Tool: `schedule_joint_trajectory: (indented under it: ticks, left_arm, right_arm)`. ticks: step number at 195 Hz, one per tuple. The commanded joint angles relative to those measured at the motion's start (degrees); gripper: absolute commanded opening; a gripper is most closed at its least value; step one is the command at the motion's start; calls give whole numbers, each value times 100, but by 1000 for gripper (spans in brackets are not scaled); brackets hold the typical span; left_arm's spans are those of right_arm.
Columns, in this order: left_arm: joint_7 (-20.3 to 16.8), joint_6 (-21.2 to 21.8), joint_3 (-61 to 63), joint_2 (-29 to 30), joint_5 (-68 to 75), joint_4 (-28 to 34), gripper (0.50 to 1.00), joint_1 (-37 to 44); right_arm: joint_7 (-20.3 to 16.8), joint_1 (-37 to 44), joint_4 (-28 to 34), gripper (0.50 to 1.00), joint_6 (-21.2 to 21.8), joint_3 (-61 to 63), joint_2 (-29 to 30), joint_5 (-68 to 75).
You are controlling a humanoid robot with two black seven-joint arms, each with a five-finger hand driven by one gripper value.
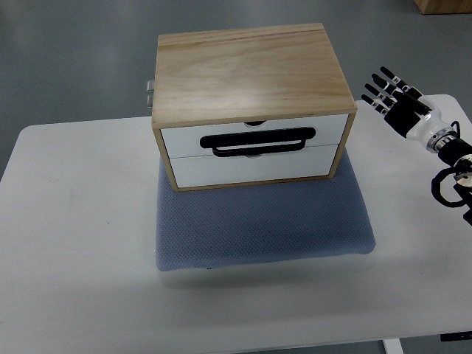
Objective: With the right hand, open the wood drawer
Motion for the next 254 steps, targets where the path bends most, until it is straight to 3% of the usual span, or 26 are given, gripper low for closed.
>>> schedule_joint_trajectory:
  ticks: [1,120,170,190,254]
  left_arm:
    - [0,-2,1,0,0,0,1000,0]
    - [0,59,1,0,0,35,1000,-88]
    - [0,59,9,0,0,35,1000,-88]
    - [0,51,1,0,0,17,1000,-88]
    - [0,51,1,0,0,9,1000,-88]
  right_arm:
    - [1,-4,25,944,-4,2,-23,-1]
    - [62,40,34,944,128,72,-172,-10]
    - [62,418,34,944,163,72,-744,-28]
    - [62,602,69,944,480,55,-875,-54]
    - [45,980,1238,944,499,11,-1658,-1082]
